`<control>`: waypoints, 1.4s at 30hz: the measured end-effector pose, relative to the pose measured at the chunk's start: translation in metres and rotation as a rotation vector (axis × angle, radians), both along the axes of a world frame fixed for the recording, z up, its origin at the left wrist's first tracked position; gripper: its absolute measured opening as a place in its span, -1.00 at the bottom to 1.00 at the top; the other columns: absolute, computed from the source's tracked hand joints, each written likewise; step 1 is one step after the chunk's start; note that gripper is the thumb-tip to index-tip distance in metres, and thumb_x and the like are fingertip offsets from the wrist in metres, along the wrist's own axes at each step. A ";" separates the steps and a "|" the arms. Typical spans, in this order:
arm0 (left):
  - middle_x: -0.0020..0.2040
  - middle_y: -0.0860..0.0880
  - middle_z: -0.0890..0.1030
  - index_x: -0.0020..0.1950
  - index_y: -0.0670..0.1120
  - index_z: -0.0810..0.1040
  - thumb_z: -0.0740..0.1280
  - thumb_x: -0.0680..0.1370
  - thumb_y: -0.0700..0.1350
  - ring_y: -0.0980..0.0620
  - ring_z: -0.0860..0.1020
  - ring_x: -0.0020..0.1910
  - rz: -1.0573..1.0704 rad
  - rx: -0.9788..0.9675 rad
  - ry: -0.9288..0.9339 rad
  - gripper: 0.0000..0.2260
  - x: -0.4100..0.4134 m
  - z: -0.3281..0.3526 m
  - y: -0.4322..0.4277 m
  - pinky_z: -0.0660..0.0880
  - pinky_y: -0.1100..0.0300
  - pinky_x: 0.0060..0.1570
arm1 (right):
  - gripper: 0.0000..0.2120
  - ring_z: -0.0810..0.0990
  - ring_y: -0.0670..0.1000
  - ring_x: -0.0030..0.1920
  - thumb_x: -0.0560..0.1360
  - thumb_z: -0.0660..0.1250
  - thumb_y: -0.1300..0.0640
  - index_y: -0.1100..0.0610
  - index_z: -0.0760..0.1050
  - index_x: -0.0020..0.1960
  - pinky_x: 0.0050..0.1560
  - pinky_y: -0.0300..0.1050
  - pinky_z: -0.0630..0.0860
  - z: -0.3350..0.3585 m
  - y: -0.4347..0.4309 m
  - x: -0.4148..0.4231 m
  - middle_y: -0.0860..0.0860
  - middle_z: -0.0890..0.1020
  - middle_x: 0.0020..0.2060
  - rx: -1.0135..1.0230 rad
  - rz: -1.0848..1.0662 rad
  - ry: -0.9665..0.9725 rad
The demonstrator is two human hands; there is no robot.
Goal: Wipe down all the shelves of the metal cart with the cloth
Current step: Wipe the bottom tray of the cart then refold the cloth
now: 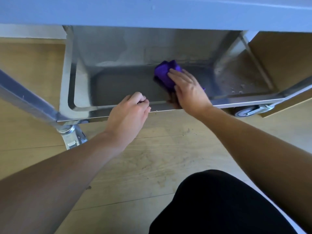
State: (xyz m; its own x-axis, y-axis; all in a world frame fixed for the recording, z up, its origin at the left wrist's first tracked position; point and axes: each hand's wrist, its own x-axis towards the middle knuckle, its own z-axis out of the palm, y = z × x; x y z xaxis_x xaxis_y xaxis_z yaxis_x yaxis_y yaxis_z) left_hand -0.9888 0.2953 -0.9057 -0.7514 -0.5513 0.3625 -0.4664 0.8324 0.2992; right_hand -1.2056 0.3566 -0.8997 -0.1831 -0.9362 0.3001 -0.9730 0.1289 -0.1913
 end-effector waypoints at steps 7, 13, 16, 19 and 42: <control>-0.04 -0.04 0.58 0.02 -0.20 0.66 0.32 0.57 -0.19 -0.10 0.57 -0.08 0.035 0.041 0.043 -0.86 -0.006 -0.009 0.003 0.58 -0.02 -0.28 | -0.54 0.20 0.06 0.50 0.56 0.13 0.32 0.25 0.29 0.46 0.53 -0.06 -0.03 0.004 0.007 -0.032 0.10 0.31 0.48 0.080 -0.471 -0.072; -0.07 -0.04 0.56 -0.06 -0.19 0.65 0.25 0.56 -0.12 -0.09 0.54 -0.15 0.049 0.035 0.037 -0.79 -0.006 -0.006 0.003 0.56 -0.02 -0.33 | -0.54 0.45 0.13 0.36 0.41 0.24 0.35 0.34 0.45 0.31 0.46 0.14 0.23 -0.009 -0.036 0.038 0.19 0.51 0.31 0.087 0.139 0.055; -0.05 -0.02 0.57 0.00 -0.17 0.66 0.20 0.57 -0.09 -0.07 0.57 -0.11 0.046 0.006 0.038 -0.73 -0.006 -0.009 0.002 0.58 0.01 -0.33 | -0.57 0.53 0.19 0.27 0.43 0.16 0.28 0.36 0.51 0.25 0.41 0.12 0.30 -0.005 -0.041 0.018 0.24 0.56 0.23 0.027 0.142 0.011; -0.02 0.00 0.59 0.04 -0.15 0.66 0.23 0.59 -0.10 -0.03 0.58 -0.04 0.055 0.024 0.035 -0.76 -0.004 -0.008 0.004 0.60 0.03 -0.34 | -0.57 0.37 0.19 0.41 0.50 0.14 0.35 0.33 0.40 0.37 0.49 0.02 0.11 -0.003 -0.038 -0.019 0.21 0.44 0.37 0.032 -0.184 -0.045; 0.24 -0.11 0.56 0.25 -0.13 0.59 0.16 0.64 -0.09 -0.10 0.52 0.23 0.282 -0.139 0.023 -0.70 0.043 -0.028 -0.035 0.45 -0.05 0.24 | -0.54 0.14 0.13 0.51 0.60 0.09 0.20 0.14 0.25 0.49 0.52 -0.05 0.01 -0.004 -0.089 0.009 0.08 0.22 0.52 0.052 -0.331 -0.161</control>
State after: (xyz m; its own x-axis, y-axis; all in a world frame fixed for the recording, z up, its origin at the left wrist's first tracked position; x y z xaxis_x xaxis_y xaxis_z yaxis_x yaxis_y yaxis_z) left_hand -0.9459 0.2604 -0.9339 -0.5667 -0.6808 0.4641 -0.6793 0.7048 0.2045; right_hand -1.1968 0.2674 -0.9036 -0.5192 -0.8319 0.1960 -0.8351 0.4449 -0.3236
